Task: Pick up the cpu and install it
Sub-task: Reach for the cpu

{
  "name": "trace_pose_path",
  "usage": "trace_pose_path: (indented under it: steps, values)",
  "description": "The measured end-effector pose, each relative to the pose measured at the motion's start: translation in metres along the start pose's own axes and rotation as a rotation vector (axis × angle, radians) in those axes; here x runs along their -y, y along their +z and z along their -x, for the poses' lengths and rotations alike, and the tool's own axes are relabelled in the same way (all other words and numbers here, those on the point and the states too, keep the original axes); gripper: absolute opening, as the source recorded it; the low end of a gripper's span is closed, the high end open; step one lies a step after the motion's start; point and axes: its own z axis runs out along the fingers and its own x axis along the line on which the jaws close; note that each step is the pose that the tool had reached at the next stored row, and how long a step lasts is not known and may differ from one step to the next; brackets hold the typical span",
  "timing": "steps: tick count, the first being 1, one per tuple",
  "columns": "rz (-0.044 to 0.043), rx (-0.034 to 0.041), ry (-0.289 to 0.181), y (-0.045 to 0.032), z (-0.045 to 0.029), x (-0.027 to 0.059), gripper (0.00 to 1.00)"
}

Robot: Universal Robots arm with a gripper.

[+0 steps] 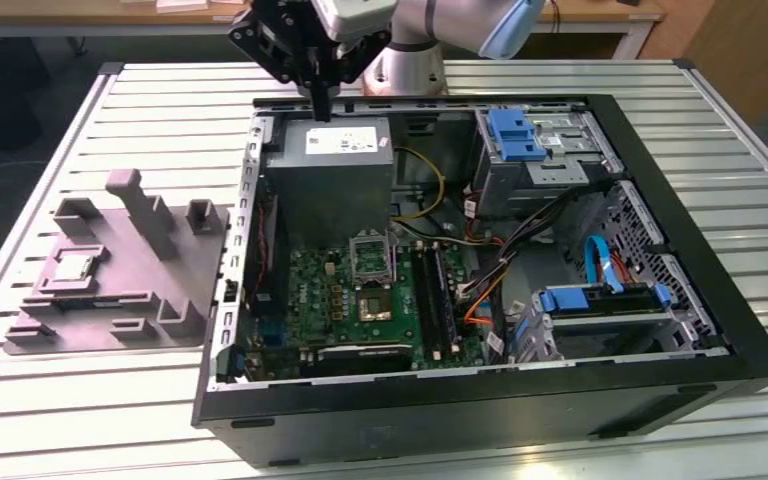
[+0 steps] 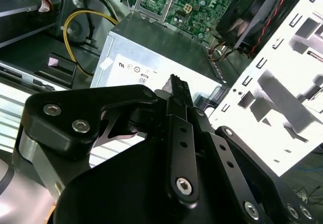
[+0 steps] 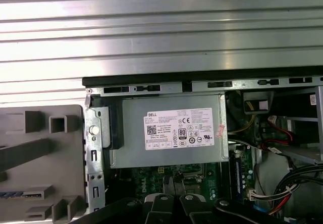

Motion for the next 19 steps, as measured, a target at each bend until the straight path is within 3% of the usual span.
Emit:
trace_pose_path:
  steps: [19]
  values:
    - [-0.0001,-0.0001,0.0,0.0002,-0.0064,0.0005,0.11]
